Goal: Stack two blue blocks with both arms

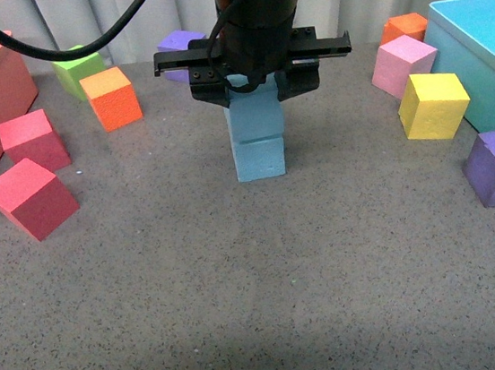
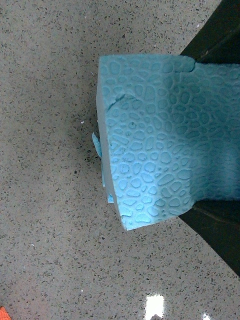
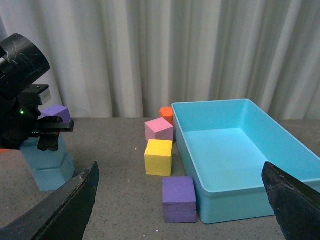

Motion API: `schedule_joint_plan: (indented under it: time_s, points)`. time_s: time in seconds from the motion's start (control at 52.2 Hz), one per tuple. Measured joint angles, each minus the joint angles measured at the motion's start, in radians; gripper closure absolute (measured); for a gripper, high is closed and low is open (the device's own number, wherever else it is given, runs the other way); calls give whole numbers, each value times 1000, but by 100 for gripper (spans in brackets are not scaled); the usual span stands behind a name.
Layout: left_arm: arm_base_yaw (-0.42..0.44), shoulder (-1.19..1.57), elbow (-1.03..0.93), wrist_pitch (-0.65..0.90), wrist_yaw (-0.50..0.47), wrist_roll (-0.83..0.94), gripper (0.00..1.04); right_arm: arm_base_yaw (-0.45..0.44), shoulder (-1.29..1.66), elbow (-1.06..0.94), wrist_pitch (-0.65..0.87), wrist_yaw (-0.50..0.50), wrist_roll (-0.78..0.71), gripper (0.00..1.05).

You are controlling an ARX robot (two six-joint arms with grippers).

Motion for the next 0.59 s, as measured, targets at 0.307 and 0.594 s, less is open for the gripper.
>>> schedule_joint_plan:
  time_s: [0.307,0.594]
  points:
    - [0,2,0,3,24,0,18,0,0,0,0,0,0,10]
    - [9,-52,-35,39,34,6,7,0,0,0,0,0,0,10]
